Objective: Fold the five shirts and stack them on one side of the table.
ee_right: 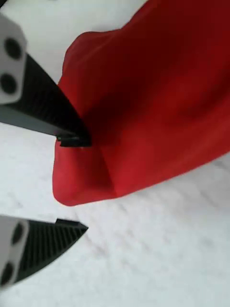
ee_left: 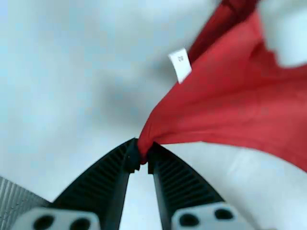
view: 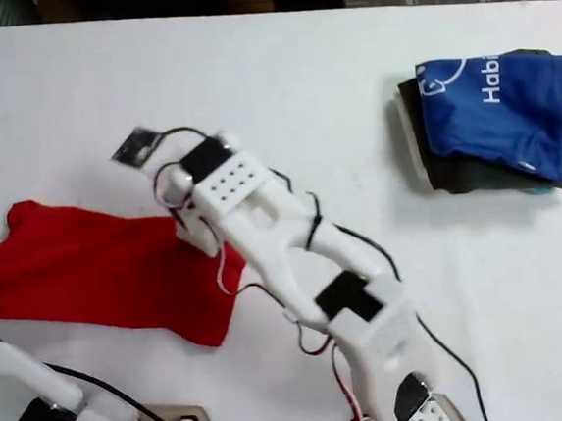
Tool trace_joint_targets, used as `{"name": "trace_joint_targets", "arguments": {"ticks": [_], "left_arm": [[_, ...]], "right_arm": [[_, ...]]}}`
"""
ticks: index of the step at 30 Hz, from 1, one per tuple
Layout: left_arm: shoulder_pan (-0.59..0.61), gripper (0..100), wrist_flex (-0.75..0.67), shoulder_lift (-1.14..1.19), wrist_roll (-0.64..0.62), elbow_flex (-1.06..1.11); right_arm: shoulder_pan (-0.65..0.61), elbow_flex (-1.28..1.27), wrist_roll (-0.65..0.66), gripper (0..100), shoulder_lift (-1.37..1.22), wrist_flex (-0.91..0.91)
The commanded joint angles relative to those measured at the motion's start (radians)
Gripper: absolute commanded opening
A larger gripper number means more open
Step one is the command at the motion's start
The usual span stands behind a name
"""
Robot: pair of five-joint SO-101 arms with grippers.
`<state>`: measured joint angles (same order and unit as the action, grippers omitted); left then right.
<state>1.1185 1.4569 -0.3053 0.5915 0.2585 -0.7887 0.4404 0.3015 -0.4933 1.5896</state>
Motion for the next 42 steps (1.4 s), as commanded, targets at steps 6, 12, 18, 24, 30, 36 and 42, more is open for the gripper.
{"name": "trace_joint_targets", "arguments": {"ticks": [6, 12, 18, 24, 30, 36, 42], "left_arm": [[-0.089, 9, -0.005, -0.031, 0.101, 0.2], [-0.103, 22, -0.012, -0.031, 0.083, 0.15], [-0.107, 22, -0.267, -0.014, 0.012, 0.205], [-0.066, 22, -0.483, 0.133, 0.035, 0.309], [-0.034, 22, -0.562, 0.285, 0.057, 0.309], [-0.025, 22, -0.571, 0.39, 0.103, 0.309], [-0.043, 22, -0.503, 0.413, 0.106, 0.309]], "right_arm": [[-0.016, 0.101, 0.011, 25.0, -0.113, 0.079], [0.019, 0.103, 0.012, 24.5, -0.053, 0.081], [0.047, 0.103, 0.012, 24.5, 0.004, 0.087], [0.076, 0.1, 0.012, 24.5, 0.031, 0.096], [0.077, 0.1, 0.012, 24.5, 0.033, 0.101], [0.076, 0.101, 0.012, 24.5, 0.033, 0.101], [0.076, 0.101, 0.012, 24.5, 0.024, 0.101]]}}
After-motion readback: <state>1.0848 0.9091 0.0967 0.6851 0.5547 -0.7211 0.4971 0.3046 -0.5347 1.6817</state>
